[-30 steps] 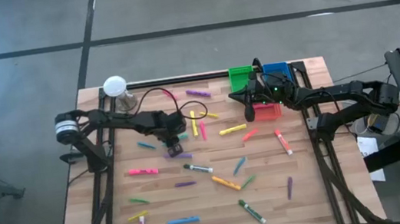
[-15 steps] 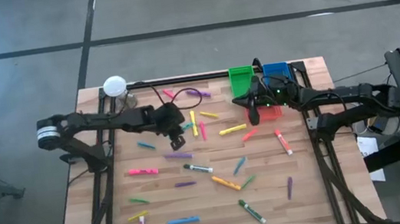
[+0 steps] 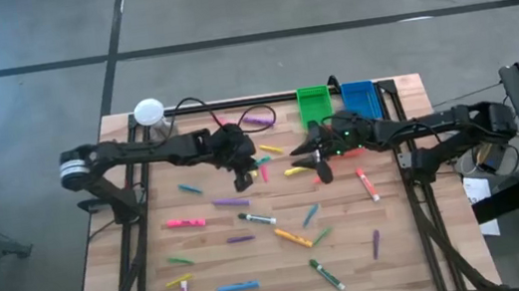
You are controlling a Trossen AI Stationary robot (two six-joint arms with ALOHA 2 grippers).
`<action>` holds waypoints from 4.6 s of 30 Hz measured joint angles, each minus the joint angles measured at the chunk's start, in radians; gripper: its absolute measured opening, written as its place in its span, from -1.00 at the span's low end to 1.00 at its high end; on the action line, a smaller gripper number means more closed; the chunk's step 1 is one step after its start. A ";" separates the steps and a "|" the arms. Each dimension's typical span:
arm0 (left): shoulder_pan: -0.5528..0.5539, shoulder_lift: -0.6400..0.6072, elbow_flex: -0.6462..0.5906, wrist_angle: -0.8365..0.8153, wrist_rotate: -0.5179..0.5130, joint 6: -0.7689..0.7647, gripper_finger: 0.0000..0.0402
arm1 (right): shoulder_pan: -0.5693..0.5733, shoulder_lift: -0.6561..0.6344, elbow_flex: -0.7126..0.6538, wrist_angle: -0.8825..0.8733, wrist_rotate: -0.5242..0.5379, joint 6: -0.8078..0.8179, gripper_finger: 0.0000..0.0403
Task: Pick & Place Markers
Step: Put the light blue highlighter pen into the orange bin, then put the orange pen into the blue bin
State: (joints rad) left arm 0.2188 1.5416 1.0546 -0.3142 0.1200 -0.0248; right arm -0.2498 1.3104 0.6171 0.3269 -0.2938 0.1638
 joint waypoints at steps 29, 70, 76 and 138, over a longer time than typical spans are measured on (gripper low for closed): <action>-0.035 0.012 0.043 -0.031 0.002 0.017 -0.77 | -0.010 0.276 0.261 -0.114 -0.071 -0.113 -0.55; -0.033 0.010 0.046 -0.016 0.027 -0.038 -0.66 | -0.010 0.267 0.278 -0.173 -0.083 -0.112 -0.57; -0.025 -0.024 0.046 -0.003 0.026 -0.055 -0.28 | -0.030 0.172 0.277 -0.290 -0.082 -0.155 -0.63; -0.009 -0.240 -0.318 0.448 0.066 -0.110 -0.20 | -0.488 -0.257 0.172 -1.125 0.223 -0.166 -0.26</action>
State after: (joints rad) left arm 0.2096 1.3014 0.7362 0.1340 0.1856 -0.1348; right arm -0.7379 1.0538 0.7887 -0.7984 -0.0712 -0.0017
